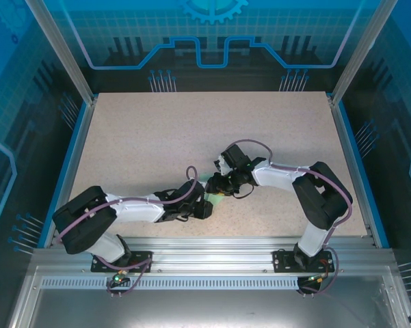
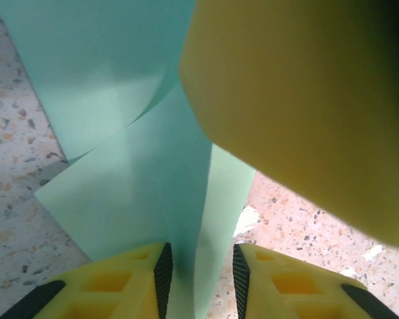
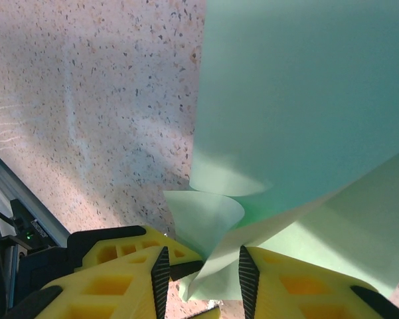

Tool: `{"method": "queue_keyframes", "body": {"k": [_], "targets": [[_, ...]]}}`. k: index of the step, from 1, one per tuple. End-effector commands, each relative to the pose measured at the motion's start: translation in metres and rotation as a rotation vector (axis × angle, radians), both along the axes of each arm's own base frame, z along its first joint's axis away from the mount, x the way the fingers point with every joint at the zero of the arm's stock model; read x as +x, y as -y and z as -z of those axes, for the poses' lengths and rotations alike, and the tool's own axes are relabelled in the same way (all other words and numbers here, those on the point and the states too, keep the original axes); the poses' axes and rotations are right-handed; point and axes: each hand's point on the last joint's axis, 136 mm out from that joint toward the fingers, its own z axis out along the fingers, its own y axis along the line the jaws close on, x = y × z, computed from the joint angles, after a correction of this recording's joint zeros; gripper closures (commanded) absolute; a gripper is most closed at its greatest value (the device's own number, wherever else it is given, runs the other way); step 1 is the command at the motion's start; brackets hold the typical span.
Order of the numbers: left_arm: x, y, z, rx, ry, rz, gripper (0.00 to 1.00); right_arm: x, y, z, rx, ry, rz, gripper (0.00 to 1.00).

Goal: Fold a paper plane with a square sheet of paper (pick it up from the middle)

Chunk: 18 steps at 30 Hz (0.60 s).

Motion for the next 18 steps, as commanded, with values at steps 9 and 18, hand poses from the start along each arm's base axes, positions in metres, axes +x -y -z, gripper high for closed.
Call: {"method": "queue_keyframes", "body": {"k": [9, 18], "targets": [[-0.001, 0.003, 0.001, -0.010, 0.003, 0.001, 0.82, -0.005, -0.007, -0.011, 0.023, 0.006, -0.023, 0.65], [0.001, 0.006, -0.006, -0.150, 0.004, -0.009, 0.86, -0.004, 0.003, -0.022, 0.033, 0.040, -0.002, 0.62]]}}
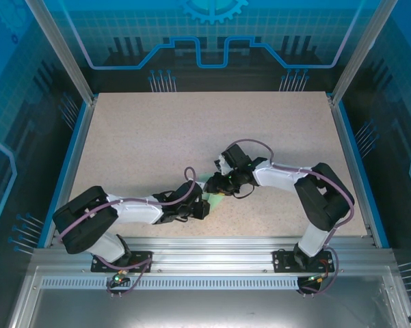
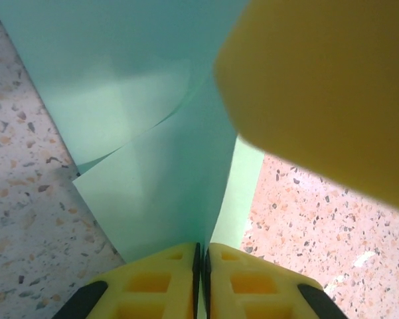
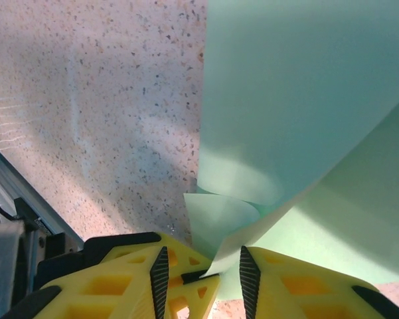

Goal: Fold a paper plane with a square sheet of paper (pick it up from the middle)

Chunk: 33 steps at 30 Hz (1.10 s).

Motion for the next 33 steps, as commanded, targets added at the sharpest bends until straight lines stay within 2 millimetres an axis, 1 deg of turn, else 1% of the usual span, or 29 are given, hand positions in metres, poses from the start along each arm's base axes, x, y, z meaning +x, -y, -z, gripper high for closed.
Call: {"method": "queue_keyframes", "body": {"k": [1, 5, 7, 8, 13, 17, 21, 26, 27, 33], "targets": [[-0.001, 0.008, -0.009, -0.105, -0.009, 0.011, 0.87, -0.003, 0.004, -0.018, 0.028, 0.032, 0.001, 0.62], [0.000, 0.007, -0.010, -0.165, -0.020, 0.001, 0.87, -0.005, 0.014, -0.023, 0.035, 0.059, 0.021, 0.59], [0.000, 0.004, -0.008, -0.186, -0.031, -0.013, 0.87, -0.003, 0.014, -0.027, 0.053, 0.071, 0.027, 0.60], [0.001, 0.003, -0.009, -0.198, -0.033, -0.019, 0.87, -0.009, 0.016, -0.021, 0.055, 0.057, 0.021, 0.62], [0.000, -0.001, -0.007, -0.214, -0.043, -0.036, 0.87, -0.012, 0.005, -0.019, 0.113, 0.036, -0.002, 0.79], [-0.001, -0.002, -0.005, -0.221, -0.047, -0.043, 0.87, -0.007, -0.003, -0.012, 0.135, 0.016, -0.008, 0.85], [-0.001, -0.004, -0.004, -0.225, -0.051, -0.050, 0.87, -0.005, -0.013, -0.008, 0.164, -0.003, -0.019, 0.87], [-0.002, -0.006, -0.004, -0.226, -0.054, -0.055, 0.87, -0.004, -0.018, 0.001, 0.173, -0.024, -0.025, 0.87], [-0.002, -0.005, -0.004, -0.228, -0.053, -0.055, 0.87, 0.001, -0.023, -0.004, 0.182, -0.012, -0.030, 0.87], [-0.001, -0.008, -0.004, -0.226, -0.053, -0.063, 0.87, 0.004, -0.025, 0.008, 0.162, -0.038, -0.027, 0.86]]}}
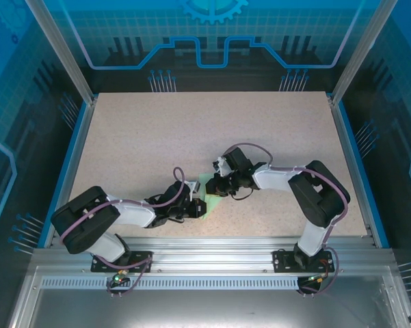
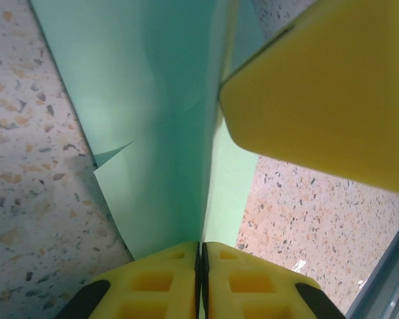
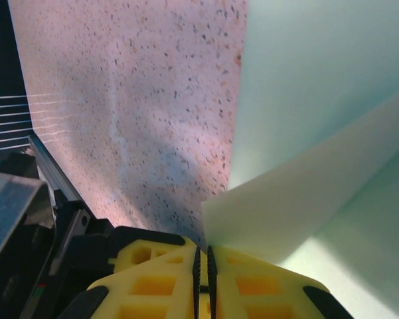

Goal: Fold a paper plane with a square sheet of paper (pick it up from the middle)

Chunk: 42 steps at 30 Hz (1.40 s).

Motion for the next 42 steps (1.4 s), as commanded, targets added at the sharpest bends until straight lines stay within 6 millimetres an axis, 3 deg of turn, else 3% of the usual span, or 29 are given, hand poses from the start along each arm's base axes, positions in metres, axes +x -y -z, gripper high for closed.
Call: {"method": "queue_keyframes", "body": {"k": [1, 6, 10, 19, 37, 42], "targets": [[-0.002, -0.003, -0.003, -0.022, -0.010, -0.013, 0.86, 0.003, -0.009, 0.001, 0.018, -0.015, -0.012, 0.86], [-0.002, -0.006, -0.006, -0.015, -0.003, -0.020, 0.82, 0.005, -0.010, 0.010, 0.007, -0.027, -0.005, 0.86], [-0.002, -0.008, -0.008, -0.004, -0.003, -0.028, 0.71, 0.007, -0.010, 0.014, -0.001, -0.027, -0.003, 0.86], [-0.007, -0.014, -0.009, 0.021, -0.023, -0.028, 0.67, 0.009, -0.012, 0.013, 0.001, -0.027, -0.004, 0.85], [-0.010, -0.021, 0.009, 0.033, -0.080, -0.087, 0.93, 0.006, -0.019, 0.006, 0.018, -0.023, -0.053, 0.83], [-0.012, -0.027, 0.018, 0.036, -0.116, -0.135, 0.99, 0.009, -0.014, -0.013, 0.023, 0.024, -0.049, 0.80]]}}
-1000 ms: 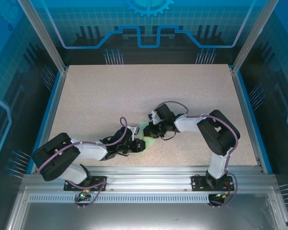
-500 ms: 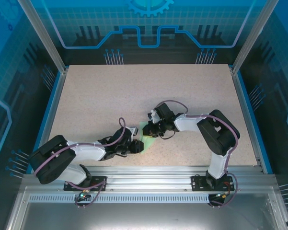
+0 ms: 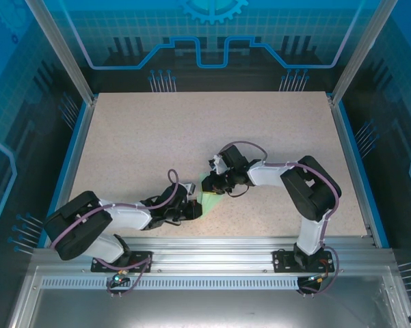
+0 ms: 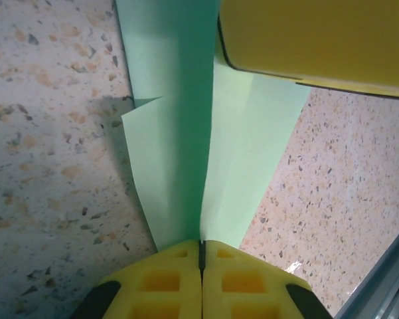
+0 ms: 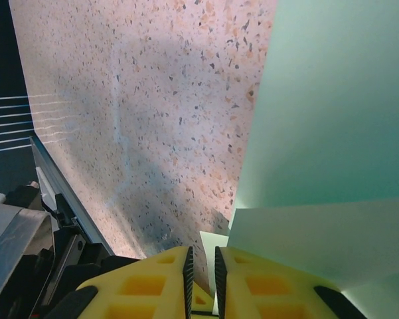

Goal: Fold a paper plane with a square sheet of paper (pick it up from the middle)

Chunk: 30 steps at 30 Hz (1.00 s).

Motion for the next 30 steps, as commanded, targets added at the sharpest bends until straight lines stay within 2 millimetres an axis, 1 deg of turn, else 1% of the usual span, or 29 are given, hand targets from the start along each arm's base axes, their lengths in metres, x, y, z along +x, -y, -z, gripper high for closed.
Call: {"method": "queue_keyframes", "body": {"k": [1, 3, 6, 9, 14, 18, 23, 29, 30], "targets": [[-0.002, -0.015, 0.017, 0.036, -0.043, -0.070, 1.00, 0.001, 0.001, -0.025, 0.013, 0.046, -0.013, 0.80], [-0.003, -0.018, 0.019, 0.037, -0.048, -0.089, 1.00, 0.005, 0.011, -0.033, 0.011, 0.073, 0.017, 0.79], [-0.002, -0.020, 0.020, 0.041, -0.048, -0.099, 1.00, 0.007, 0.023, -0.040, 0.015, 0.092, 0.051, 0.78], [-0.002, -0.023, 0.023, 0.048, -0.054, -0.117, 1.00, 0.003, 0.025, -0.039, 0.018, 0.083, 0.047, 0.77], [-0.004, -0.030, 0.028, 0.048, -0.060, -0.154, 1.00, -0.003, 0.021, -0.024, 0.008, 0.047, 0.037, 0.78], [-0.005, -0.030, 0.028, 0.049, -0.062, -0.152, 1.00, -0.008, 0.009, -0.018, 0.013, 0.027, -0.001, 0.79], [-0.006, -0.032, 0.029, 0.051, -0.064, -0.163, 1.00, -0.007, -0.005, -0.010, 0.008, 0.013, -0.025, 0.79], [-0.007, -0.029, 0.026, 0.045, -0.055, -0.149, 1.00, -0.003, -0.011, 0.000, 0.001, -0.002, -0.033, 0.80], [-0.006, -0.028, 0.025, 0.044, -0.050, -0.149, 0.99, -0.003, -0.011, 0.001, 0.000, -0.003, -0.034, 0.80]]}}
